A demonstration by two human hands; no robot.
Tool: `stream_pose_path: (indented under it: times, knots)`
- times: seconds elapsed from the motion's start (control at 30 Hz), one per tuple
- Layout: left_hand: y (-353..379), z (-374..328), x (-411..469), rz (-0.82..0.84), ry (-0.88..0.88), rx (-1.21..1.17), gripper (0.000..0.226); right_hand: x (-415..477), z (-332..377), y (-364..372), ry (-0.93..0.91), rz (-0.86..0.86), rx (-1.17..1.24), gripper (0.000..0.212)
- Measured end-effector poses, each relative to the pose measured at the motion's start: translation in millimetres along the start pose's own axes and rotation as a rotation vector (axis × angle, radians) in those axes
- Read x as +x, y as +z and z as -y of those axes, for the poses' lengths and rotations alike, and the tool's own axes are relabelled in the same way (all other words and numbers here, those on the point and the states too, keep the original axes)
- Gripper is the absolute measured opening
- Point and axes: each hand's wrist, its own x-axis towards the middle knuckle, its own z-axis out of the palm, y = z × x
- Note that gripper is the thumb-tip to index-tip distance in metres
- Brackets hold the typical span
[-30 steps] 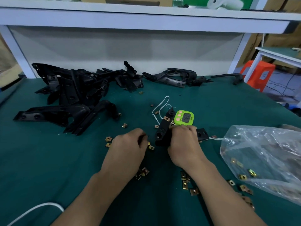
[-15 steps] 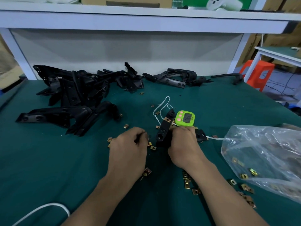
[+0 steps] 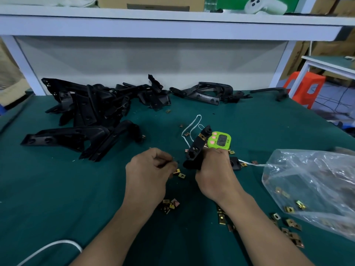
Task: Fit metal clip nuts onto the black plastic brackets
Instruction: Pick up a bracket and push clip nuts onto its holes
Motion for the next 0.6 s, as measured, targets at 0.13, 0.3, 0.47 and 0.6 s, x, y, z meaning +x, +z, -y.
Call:
stream_pose_path:
  times: [0.13,0.3,0.47,0.6]
  knots:
    - [1.1,1.8,-0.3,0.072,0.035,0.026,0.028,-2.4,7.0,-4.5,-0.016,-0.030,0.031,0.038]
    - [1.6,3.4,-0.7,0.063,0.078,-0.107,0.025,-0.5,7.8,-5.6,0.005,-0.035,0.039,0.039]
    - [3.0,3.9,2.0,0.088,0.043,-0.216,0.016,-0.5,7.5,-4.1,-0.016,-0.014,0.002,0.037]
    - [-2.5,1.7,4.6,0.047,0.037,-0.158,0.014,0.9,3.7,-4.1,-0.002,0.010,-0.125,0.035]
